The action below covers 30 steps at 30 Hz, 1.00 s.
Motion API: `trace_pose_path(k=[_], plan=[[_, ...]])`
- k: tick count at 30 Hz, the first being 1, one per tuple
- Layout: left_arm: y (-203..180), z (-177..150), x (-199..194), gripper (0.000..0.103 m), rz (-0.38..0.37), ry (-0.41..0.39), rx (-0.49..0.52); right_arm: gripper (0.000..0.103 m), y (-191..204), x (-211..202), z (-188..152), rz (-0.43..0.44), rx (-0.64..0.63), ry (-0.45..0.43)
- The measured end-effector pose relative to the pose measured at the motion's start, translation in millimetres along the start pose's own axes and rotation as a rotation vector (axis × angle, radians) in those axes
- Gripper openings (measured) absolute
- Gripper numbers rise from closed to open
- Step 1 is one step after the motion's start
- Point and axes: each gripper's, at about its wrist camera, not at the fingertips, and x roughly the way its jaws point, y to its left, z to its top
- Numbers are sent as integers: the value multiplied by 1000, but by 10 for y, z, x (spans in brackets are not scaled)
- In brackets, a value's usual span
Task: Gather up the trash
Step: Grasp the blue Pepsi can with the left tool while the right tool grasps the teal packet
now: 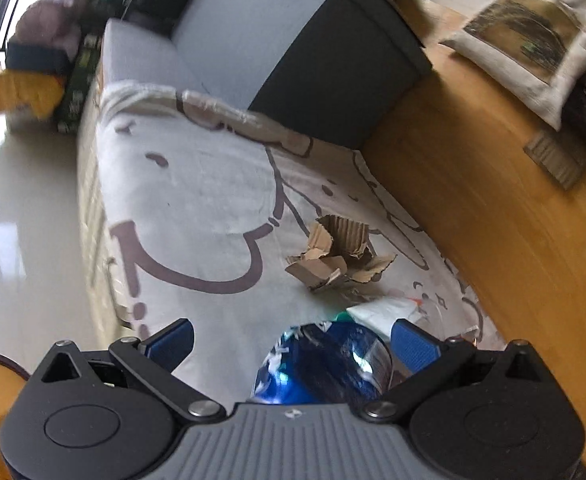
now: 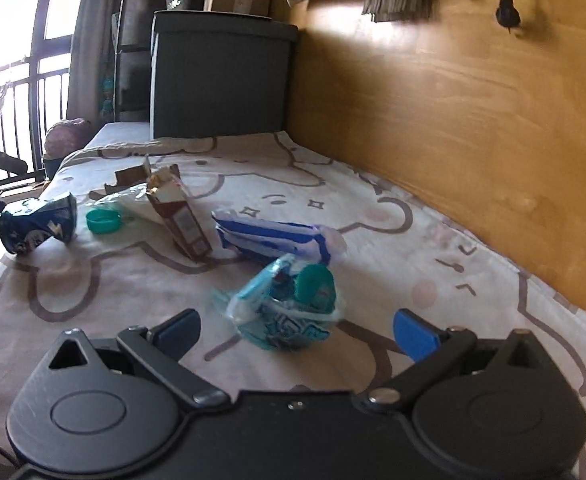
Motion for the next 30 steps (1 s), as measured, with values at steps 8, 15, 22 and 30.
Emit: trace_pose_path(k=[8,15,22,30], plan=[[58,3,293,103,-244,141,-126,103,-87,170,62,23,14,2],[-236,-84,174,98,-335,213,-94,103,-19,358,136,105,-62,49],[-581,-214,173,87,-286,314,22,103,21,569,156,76,-122,98],[-676,-301,229,45,-159,355,82,81,-37,664,135,61,-96,131]])
